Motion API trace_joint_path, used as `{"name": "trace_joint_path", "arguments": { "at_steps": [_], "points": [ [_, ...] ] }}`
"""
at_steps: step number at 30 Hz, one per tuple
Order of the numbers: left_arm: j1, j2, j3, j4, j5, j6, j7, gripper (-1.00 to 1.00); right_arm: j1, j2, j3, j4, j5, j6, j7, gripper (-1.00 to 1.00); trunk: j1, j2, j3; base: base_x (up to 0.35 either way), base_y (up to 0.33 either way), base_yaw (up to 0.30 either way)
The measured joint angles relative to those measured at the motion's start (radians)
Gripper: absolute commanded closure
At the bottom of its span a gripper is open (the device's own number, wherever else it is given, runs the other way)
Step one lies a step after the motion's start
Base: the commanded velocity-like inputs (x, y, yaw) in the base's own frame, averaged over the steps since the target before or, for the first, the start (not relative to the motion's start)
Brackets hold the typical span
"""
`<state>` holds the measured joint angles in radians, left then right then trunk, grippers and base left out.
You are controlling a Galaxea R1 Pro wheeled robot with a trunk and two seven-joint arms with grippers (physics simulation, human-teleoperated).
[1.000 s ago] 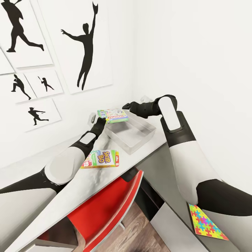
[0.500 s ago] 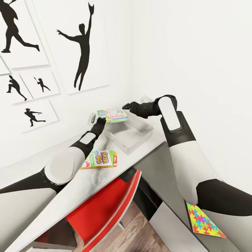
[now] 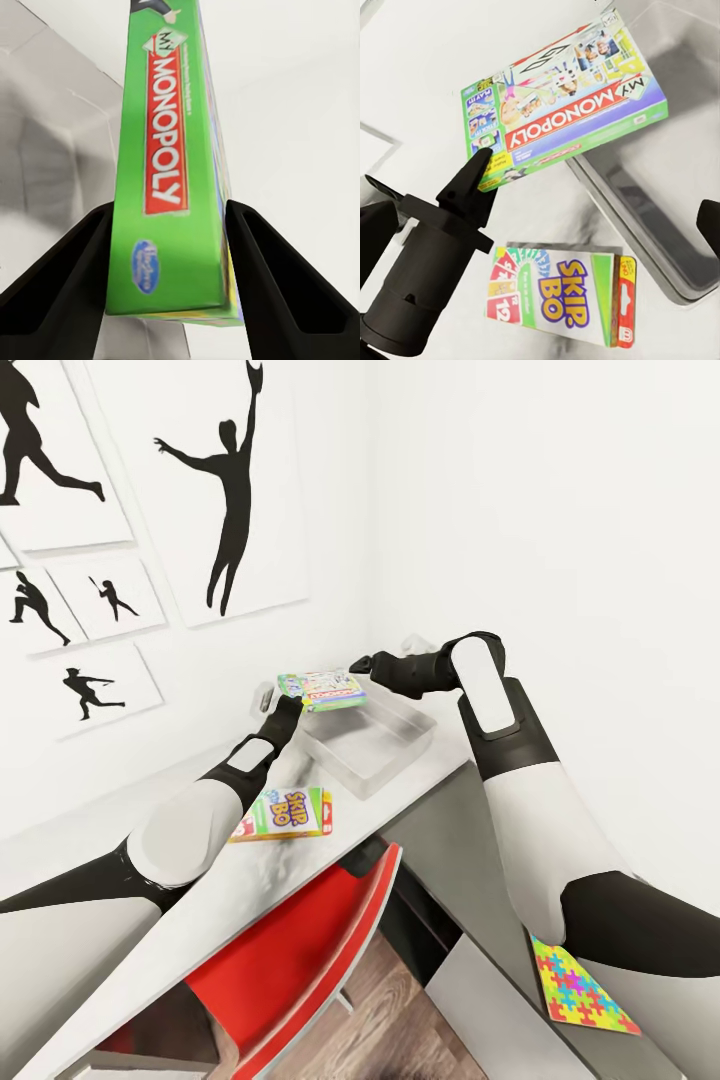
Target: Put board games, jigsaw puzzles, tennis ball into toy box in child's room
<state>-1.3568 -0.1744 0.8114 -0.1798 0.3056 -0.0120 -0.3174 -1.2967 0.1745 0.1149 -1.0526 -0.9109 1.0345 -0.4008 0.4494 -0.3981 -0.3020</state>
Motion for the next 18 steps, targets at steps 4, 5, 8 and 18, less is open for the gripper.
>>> {"name": "trace_joint_path", "arguments": {
  "at_steps": [4, 5, 8, 18],
  "points": [
    [0.000, 0.000, 0.000, 0.000, 0.000, 0.000, 0.000, 1.00, 0.000, 0.000, 0.000, 0.000, -0.001, 0.000, 0.000, -1.00, 0.000, 0.000, -0.001, 0.000, 0.000, 0.000],
    [0.000, 0.000, 0.000, 0.000, 0.000, 0.000, 0.000, 1.00, 0.000, 0.000, 0.000, -0.001, -0.001, 0.000, 0.000, -1.00, 0.000, 0.000, -0.001, 0.000, 0.000, 0.000],
    [0.000, 0.000, 0.000, 0.000, 0.000, 0.000, 0.000, 1.00, 0.000, 0.000, 0.001, -0.001, -0.001, 0.000, 0.000, -1.00, 0.000, 0.000, -0.001, 0.000, 0.000, 0.000],
    [0.000, 0.000, -0.001, 0.000, 0.000, 0.000, 0.000, 1.00, 0.000, 0.000, 0.001, -0.001, -0.002, -0.002, 0.000, -1.00, 0.000, 0.000, -0.001, 0.000, 0.000, 0.000]
  ]
}}
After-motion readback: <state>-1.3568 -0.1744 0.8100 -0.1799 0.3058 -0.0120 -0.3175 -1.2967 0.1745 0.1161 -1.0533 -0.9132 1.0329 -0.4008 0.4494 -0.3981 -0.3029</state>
